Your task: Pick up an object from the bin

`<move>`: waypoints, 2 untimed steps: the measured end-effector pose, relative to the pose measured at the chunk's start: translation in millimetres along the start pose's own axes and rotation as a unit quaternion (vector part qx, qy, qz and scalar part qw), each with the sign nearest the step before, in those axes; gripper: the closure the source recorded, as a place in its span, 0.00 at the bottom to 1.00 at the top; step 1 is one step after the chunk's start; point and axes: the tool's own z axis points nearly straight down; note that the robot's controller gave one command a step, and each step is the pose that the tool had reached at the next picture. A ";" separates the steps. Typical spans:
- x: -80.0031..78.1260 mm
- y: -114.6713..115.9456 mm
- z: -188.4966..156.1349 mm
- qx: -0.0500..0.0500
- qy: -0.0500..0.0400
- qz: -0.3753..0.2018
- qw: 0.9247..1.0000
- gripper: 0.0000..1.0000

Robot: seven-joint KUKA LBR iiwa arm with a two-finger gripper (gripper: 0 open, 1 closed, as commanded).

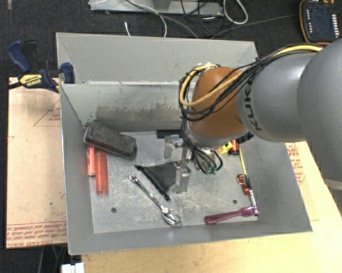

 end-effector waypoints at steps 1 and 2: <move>-0.4 23.0 -46.1 0.001 -0.004 -0.022 1.000 0.00; 3.6 13.5 5.0 -0.001 0.002 -0.002 1.000 0.00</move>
Offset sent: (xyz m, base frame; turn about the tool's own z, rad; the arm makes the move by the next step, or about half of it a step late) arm -0.0048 0.0120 -0.0037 -0.0009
